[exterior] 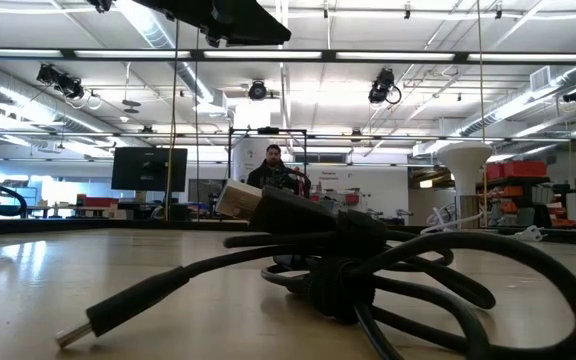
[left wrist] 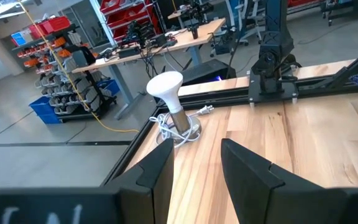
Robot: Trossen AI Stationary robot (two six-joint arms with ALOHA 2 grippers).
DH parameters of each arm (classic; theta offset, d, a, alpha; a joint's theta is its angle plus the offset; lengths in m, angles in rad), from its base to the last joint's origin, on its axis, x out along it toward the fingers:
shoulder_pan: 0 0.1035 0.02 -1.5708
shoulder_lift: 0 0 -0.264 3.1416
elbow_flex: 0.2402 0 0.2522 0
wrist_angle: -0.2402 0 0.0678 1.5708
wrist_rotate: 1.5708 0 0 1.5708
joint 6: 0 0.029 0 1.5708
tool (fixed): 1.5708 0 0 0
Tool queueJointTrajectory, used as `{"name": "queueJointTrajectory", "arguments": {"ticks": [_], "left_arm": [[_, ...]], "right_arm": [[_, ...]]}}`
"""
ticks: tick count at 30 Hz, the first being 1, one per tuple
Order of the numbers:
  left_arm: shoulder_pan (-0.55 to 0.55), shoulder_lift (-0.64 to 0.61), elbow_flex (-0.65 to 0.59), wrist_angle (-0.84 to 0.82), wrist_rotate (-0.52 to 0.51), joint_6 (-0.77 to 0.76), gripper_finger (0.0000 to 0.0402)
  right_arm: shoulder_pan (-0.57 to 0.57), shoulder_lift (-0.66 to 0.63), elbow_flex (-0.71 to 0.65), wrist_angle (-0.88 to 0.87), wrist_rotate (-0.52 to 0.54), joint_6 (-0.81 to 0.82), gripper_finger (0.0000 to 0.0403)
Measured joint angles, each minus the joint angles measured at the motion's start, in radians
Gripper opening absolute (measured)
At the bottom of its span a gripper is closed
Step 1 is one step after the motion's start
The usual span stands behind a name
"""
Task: Pick & Place USB Port
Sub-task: Put the black charger cable into the green basket
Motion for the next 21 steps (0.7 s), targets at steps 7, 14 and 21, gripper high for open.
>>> {"name": "queueJointTrajectory", "arguments": {"ticks": [7, 14, 21], "left_arm": [[0.0, 0.0, 0.0, -0.001, 0.0, 0.0, 0.0138], [0.0, 0.0, 0.0, -0.006, 0.0, 0.001, 0.0138], [0.0, 0.0, 0.0, -0.006, 0.0, 0.001, 0.0138]], "right_arm": [[0.0, 0.0, 0.0, -0.037, -0.025, 0.021, 0.0129], [0.0, 0.001, 0.0, -0.062, -0.042, 0.041, 0.0084], [0.0, 0.002, 0.0, -0.084, -0.031, 0.042, 0.0009]]}}
